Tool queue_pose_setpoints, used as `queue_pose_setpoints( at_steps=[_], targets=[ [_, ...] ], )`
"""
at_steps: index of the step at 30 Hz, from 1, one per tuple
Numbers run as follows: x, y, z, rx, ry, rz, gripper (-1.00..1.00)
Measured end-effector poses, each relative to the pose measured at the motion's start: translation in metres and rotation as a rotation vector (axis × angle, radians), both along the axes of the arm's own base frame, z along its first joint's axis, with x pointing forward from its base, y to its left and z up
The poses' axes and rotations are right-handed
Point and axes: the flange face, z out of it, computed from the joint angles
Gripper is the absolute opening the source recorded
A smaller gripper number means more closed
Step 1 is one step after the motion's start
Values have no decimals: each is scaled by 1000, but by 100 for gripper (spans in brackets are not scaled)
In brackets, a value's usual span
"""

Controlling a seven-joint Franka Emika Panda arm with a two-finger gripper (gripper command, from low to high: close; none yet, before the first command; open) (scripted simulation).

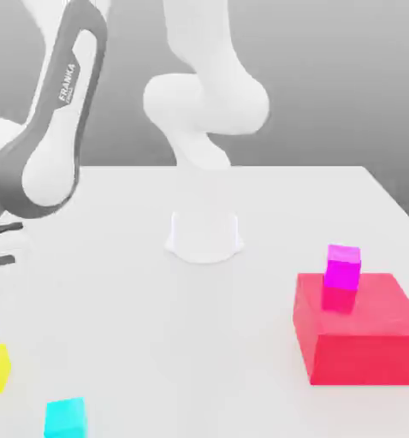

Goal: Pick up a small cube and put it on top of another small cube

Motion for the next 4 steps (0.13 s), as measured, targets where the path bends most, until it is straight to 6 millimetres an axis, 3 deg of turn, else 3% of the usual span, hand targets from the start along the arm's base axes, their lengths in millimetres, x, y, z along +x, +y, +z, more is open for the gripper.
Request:
queue_pose_setpoints(
  at_steps=[1, 4],
  targets=[
    [-1, 0, -10, 0, 1, -2, 100],
    [-1, 0, -10, 0, 1, -2, 100]
  ],
)
